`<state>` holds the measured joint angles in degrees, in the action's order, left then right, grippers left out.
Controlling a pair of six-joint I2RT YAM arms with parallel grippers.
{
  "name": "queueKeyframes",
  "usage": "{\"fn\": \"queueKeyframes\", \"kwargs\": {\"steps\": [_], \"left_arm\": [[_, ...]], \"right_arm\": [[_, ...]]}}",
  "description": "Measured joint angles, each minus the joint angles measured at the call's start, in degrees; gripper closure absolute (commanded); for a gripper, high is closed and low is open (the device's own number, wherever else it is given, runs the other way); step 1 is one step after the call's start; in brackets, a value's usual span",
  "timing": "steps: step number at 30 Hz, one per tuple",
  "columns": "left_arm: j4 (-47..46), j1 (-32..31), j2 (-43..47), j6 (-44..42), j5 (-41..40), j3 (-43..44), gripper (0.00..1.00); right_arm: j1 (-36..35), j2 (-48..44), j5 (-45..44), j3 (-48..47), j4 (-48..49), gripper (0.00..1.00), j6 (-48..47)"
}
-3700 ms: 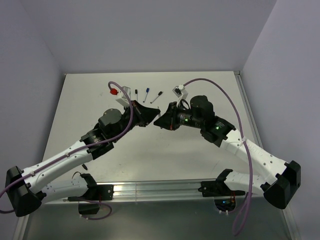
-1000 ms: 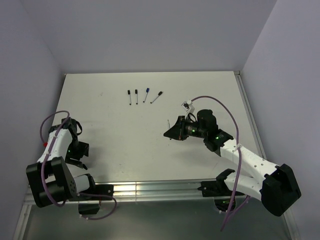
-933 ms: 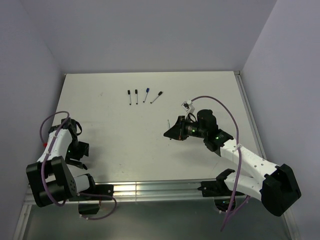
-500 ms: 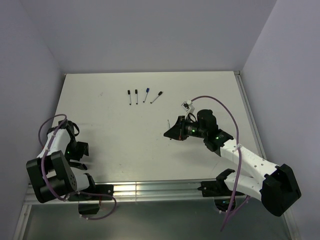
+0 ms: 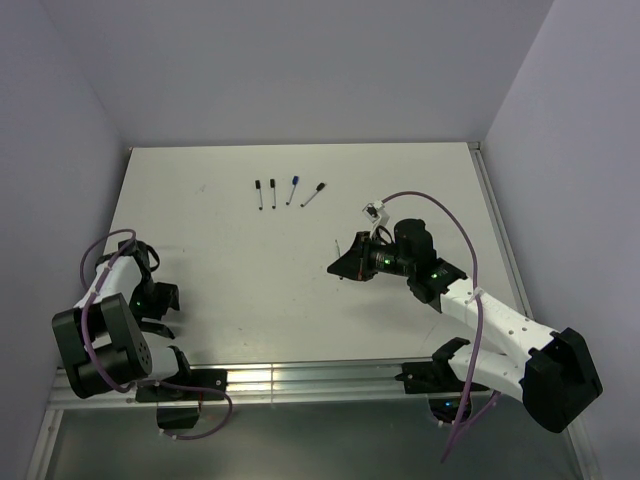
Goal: Insert the pens into the pen caps
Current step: Pick up the pen cap from the center of the board.
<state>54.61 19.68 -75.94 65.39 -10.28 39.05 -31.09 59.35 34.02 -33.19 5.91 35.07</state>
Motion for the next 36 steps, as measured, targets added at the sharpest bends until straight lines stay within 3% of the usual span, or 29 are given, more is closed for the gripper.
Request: {"fn": "queueKeyframes", "kwargs": {"steps": [12,18,36], "left_arm": [[-3.02,0.02,-1.73,-1.99,2.54,0.02,0.28],[-3.98,0.0,-1.95,-2.21,2.95,0.02,0.46],[0.33,0.0,2.56,1.92,-1.6,-0.02,0.46]], "right_arm": [[0.0,-0.02,0.17,0.0,0.07,1.0,0.0],[0.0,-0.02,0.17,0.0,0.07,1.0,0.0],[0.0,-0.39,1.14,0.48,0.52,1.0,0.02]]}}
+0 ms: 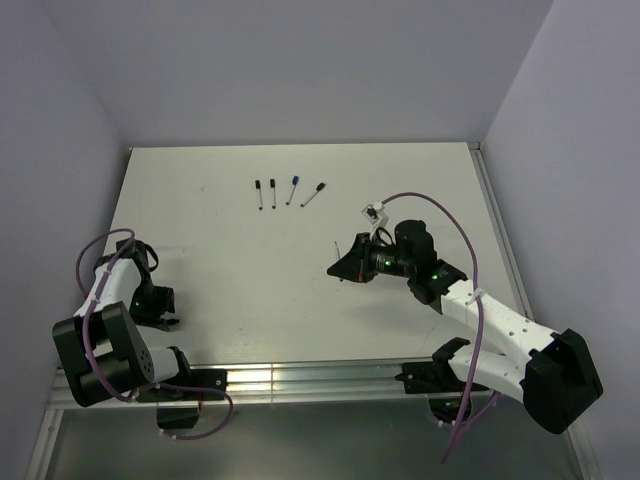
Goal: Insert the pens into the pen caps
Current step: Pick up the pen cap from the center of the board.
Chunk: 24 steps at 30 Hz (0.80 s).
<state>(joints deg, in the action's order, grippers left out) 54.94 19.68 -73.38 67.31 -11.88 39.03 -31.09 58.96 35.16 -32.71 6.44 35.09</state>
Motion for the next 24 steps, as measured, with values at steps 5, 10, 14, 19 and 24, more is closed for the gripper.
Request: {"fn": "queueKeyframes", "kwargs": {"steps": [5,10,14,19,24], "left_arm": [[0.24,0.0,-0.07,0.39,-0.02,-0.02,0.5],[0.15,0.0,-0.2,1.09,0.0,-0.24,0.51],[-0.48,0.02,-1.53,1.11,0.2,-0.79,0.52],[-1.31,0.02,-2.58,1.16,0.52,-1.31,0.6],[-1.99,0.04,-2.6,1.36,0.5,-1.36,0.85]], "right_arm": [[0.0,-0.09,0.33,0.17,0.02,1.0,0.0],[0.0,-0.35,0.5,0.17,0.02,1.0,-0.02],[0.0,-0.35,0.59,0.17,0.02,1.0,0.0],[0.0,-0.35,1.07,0.17,0.13,1.0,0.0],[0.0,-0.35,1.38,0.17,0.42,1.0,0.0]]}}
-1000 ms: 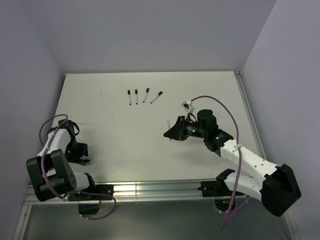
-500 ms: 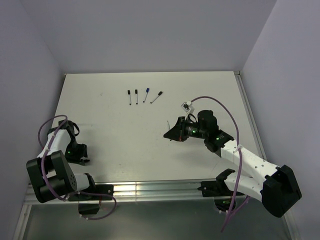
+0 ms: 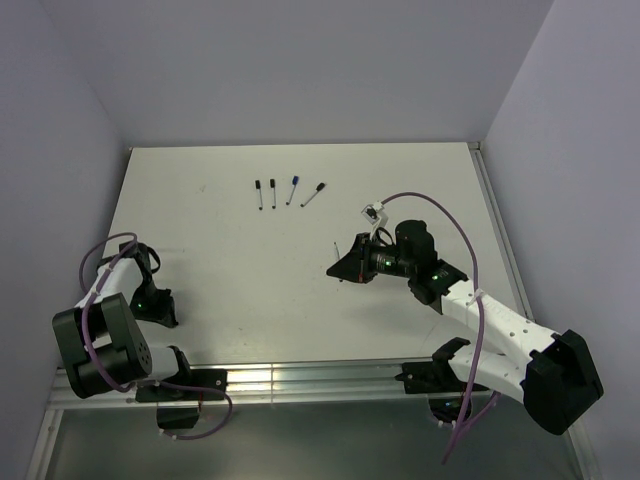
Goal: Insert the pens into the pen caps
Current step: Pick up the pen cap from the center of the board, then place the pen cap at the center of the board.
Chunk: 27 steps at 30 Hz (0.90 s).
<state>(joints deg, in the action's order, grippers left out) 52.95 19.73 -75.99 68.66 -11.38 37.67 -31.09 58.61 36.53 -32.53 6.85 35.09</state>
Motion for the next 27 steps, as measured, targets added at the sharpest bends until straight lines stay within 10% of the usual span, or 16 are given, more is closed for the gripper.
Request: {"fn": "queueKeyframes", "kwargs": {"steps": [3,14,27], "left_arm": [[-0.26,0.07,0.0,-0.07,0.22,0.0,1.0],[0.02,-5.51,-1.46,-3.69,-1.07,9.7,1.0],[-4.68,-42.56,-17.49,0.15,-3.98,25.77,1.0]], "right_arm": [[0.0,0.0,-0.02,0.0,0.0,1.0,-0.02],[0.0,0.02,-0.22,0.0,-0.02,1.0,-0.24],[0.02,0.68,-4.17,-0.02,-1.99,1.0,-2.19]]}}
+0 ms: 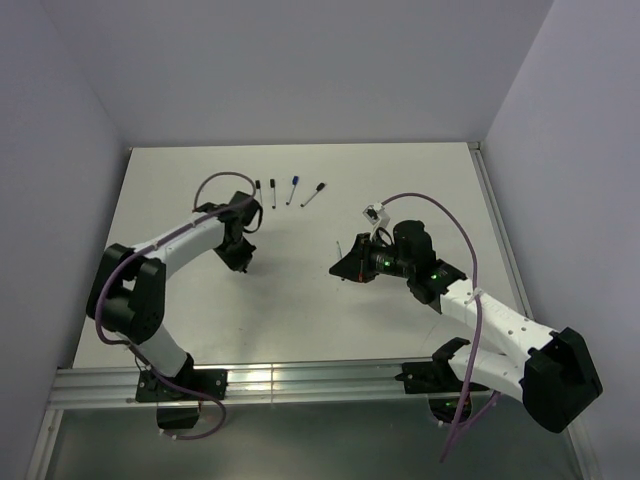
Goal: Insert the pens into the pen caps
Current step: Place the pen cap at the center of the board.
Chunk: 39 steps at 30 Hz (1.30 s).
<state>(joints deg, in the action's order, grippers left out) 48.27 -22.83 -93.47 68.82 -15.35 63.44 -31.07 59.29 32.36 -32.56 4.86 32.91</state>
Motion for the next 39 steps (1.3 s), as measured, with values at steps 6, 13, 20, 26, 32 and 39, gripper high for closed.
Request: {"fn": "queueKeyframes", "kwargs": {"steps": [6,13,20,26,32,39], "left_arm": [[-3.72,-8.92,-2.03,1.16,1.01,-1.01,0.99],[-11.02,-11.13,-1.86,0.74,3.15,-7.39,1.0],[-15.1,-11.96,-0.87,-0.66,3.43,-8.92,0.87],[-15.17,-12.31,-1.33,-0.63,3.02,-8.83,0.63],[-15.02,-12.7,-2.4,-0.76,2.64,-7.28,0.42],[-12.28,-12.92,-4.85,-1.05,1.49,-4.15,0.35]], "right_arm": [[-0.02,0.96,-1.27,-0.02,-0.15,1.0,-0.61],[-0.02,1.84,-1.97,-0.07,-0.2,1.0,-1.03],[-0.15,2.67,-2.99,-0.13,-0.24,1.0,-1.33],[-0.28,2.89,-3.41,-0.15,-0.31,1.0,-1.68],[-0.28,2.95,-3.45,-0.24,-0.66,1.0,-1.92],[-0.28,2.95,-3.43,-0.24,-0.74,1.0,-1.92]]}}
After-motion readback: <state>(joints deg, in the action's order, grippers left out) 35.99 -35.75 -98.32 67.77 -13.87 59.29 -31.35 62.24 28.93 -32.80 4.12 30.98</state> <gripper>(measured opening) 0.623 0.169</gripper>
